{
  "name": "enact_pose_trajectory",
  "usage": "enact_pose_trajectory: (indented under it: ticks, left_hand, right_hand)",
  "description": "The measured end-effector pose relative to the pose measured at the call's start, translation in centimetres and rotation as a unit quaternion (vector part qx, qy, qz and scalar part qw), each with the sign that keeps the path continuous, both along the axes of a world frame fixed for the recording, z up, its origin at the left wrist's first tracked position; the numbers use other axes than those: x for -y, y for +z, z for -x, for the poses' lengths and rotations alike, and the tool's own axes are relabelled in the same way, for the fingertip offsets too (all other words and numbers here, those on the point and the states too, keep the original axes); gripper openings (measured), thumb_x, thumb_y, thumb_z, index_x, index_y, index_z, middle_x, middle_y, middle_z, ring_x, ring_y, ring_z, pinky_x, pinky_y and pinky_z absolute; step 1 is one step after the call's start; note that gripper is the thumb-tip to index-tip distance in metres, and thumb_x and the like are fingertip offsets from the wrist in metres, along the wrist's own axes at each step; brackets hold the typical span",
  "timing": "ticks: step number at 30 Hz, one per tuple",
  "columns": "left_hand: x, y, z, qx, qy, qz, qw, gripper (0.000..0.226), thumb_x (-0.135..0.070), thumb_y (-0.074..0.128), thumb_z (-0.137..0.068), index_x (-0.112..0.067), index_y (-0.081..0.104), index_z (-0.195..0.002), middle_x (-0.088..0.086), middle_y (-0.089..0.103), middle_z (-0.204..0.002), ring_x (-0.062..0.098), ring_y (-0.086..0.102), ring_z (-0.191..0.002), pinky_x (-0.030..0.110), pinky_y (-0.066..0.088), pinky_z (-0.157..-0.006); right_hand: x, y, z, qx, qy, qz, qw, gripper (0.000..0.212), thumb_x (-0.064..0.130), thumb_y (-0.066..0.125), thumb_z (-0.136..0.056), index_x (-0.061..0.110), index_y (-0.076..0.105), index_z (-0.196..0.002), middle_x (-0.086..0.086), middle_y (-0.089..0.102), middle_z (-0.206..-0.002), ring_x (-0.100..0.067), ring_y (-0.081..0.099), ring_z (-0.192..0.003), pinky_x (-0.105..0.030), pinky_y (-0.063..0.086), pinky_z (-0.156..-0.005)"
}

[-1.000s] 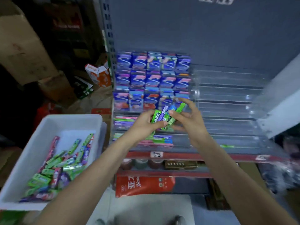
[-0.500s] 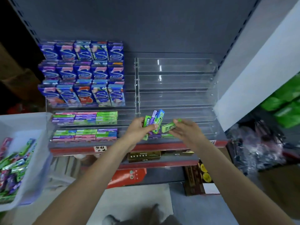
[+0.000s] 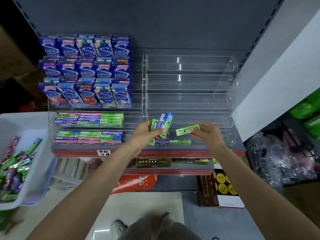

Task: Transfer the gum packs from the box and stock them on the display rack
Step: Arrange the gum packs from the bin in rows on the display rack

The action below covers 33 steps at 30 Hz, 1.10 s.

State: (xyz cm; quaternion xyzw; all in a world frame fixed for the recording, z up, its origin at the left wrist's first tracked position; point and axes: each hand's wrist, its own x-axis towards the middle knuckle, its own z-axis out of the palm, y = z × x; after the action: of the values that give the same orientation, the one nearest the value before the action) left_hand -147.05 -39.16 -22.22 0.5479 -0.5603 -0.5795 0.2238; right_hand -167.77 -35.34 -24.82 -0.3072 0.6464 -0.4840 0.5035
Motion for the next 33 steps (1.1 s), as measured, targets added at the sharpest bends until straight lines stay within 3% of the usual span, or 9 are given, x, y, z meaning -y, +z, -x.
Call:
enact_pose_trajectory:
  ticks: [3, 6, 9, 12, 14, 15, 21, 27, 33]
  left_hand:
    - [0.0, -0.1, 0.1, 0.000, 0.002, 0.000, 1.000, 0.029, -0.021, 0.065, -0.087, -0.008, 0.059, -0.112, 0.000, 0.067, -0.093, 0.008, 0.061, -0.079, 0.020, 0.041, -0.061]
    - [0.0, -0.3, 0.1, 0.002, 0.004, -0.002, 1.000, 0.030, -0.020, 0.065, -0.087, -0.007, 0.058, -0.113, 0.002, 0.067, -0.096, 0.008, 0.061, -0.081, 0.020, 0.041, -0.062]
    - [0.1, -0.5, -0.2, 0.002, 0.009, 0.000, 1.000, 0.031, -0.021, 0.066, -0.086, -0.007, 0.059, -0.114, 0.003, 0.068, -0.098, 0.010, 0.062, -0.082, 0.022, 0.041, -0.063]
    - [0.3, -0.8, -0.5, 0.004, 0.009, 0.005, 1.000, 0.031, -0.021, 0.066, -0.086, -0.008, 0.059, -0.113, 0.002, 0.068, -0.097, 0.010, 0.062, -0.079, 0.021, 0.040, -0.062]
    - [0.3, -0.9, -0.6, 0.001, 0.008, 0.005, 1.000, 0.029, -0.020, 0.066, -0.086, -0.008, 0.060, -0.112, 0.000, 0.068, -0.094, 0.009, 0.062, -0.079, 0.020, 0.040, -0.063]
    - [0.3, -1.0, -0.7, -0.001, 0.009, 0.004, 1.000, 0.029, -0.019, 0.067, -0.085, -0.009, 0.060, -0.112, -0.002, 0.067, -0.094, 0.009, 0.062, -0.080, 0.020, 0.041, -0.064]
    - [-0.1, -1.4, -1.2, -0.008, 0.007, 0.004, 1.000, 0.024, -0.016, 0.065, -0.087, -0.012, 0.060, -0.110, -0.005, 0.067, -0.089, 0.003, 0.061, -0.077, 0.006, 0.042, -0.056]
    - [0.0, -1.4, -1.0, -0.012, 0.011, -0.001, 1.000, 0.023, -0.016, 0.065, -0.087, -0.013, 0.060, -0.108, -0.005, 0.067, -0.089, 0.002, 0.062, -0.076, 0.004, 0.042, -0.054]
    - [0.2, -1.3, -0.6, -0.016, 0.010, 0.000, 1.000, 0.020, -0.015, 0.066, -0.086, -0.014, 0.059, -0.105, -0.007, 0.066, -0.086, 0.001, 0.061, -0.075, 0.005, 0.042, -0.055]
  right_hand:
    - [0.6, -0.2, 0.0, -0.098, 0.010, 0.000, 0.995, 0.023, -0.004, 0.069, -0.078, 0.016, 0.059, -0.079, -0.001, 0.066, -0.079, -0.014, 0.063, -0.074, -0.020, 0.050, -0.072]
    - [1.1, -0.7, 0.1, -0.217, 0.033, 0.045, 0.975, 0.020, -0.002, 0.070, -0.078, 0.014, 0.062, -0.087, 0.001, 0.065, -0.080, -0.015, 0.061, -0.078, -0.016, 0.048, -0.073]
    - [1.3, -1.2, 0.1, -0.430, 0.134, 0.108, 0.886, 0.022, 0.005, 0.066, -0.084, 0.007, 0.069, -0.106, -0.006, 0.064, -0.096, -0.016, 0.060, -0.083, -0.014, 0.046, -0.075]
    - [1.4, -2.1, -0.7, -0.524, 0.256, 0.094, 0.807, 0.028, 0.014, 0.057, -0.092, 0.016, 0.064, -0.119, -0.009, 0.060, -0.110, -0.024, 0.062, -0.091, -0.034, 0.052, -0.084]
    - [1.5, -2.7, -1.4, -0.577, 0.319, 0.045, 0.751, 0.035, 0.018, 0.051, -0.096, 0.021, 0.055, -0.130, -0.007, 0.056, -0.121, -0.025, 0.061, -0.100, -0.036, 0.052, -0.088]
    - [1.6, -3.0, -1.7, -0.580, 0.328, 0.032, 0.745, 0.037, 0.018, 0.050, -0.096, 0.021, 0.052, -0.133, -0.007, 0.056, -0.123, -0.025, 0.061, -0.103, -0.036, 0.051, -0.089]
    - [1.8, -3.7, -1.3, -0.448, 0.300, 0.018, 0.842, 0.023, 0.015, 0.056, -0.093, 0.011, 0.065, -0.114, -0.006, 0.069, -0.109, -0.017, 0.064, -0.097, -0.029, 0.051, -0.091]
    - [2.0, -3.3, -2.0, -0.421, 0.338, 0.028, 0.841, 0.024, 0.011, 0.055, -0.093, 0.009, 0.065, -0.114, -0.005, 0.066, -0.115, -0.016, 0.061, -0.105, -0.016, 0.040, -0.090]
    - [2.3, -3.8, -1.6, -0.427, 0.317, 0.018, 0.847, 0.026, 0.013, 0.058, -0.091, 0.010, 0.063, -0.117, -0.005, 0.066, -0.115, -0.017, 0.062, -0.105, -0.022, 0.045, -0.093]
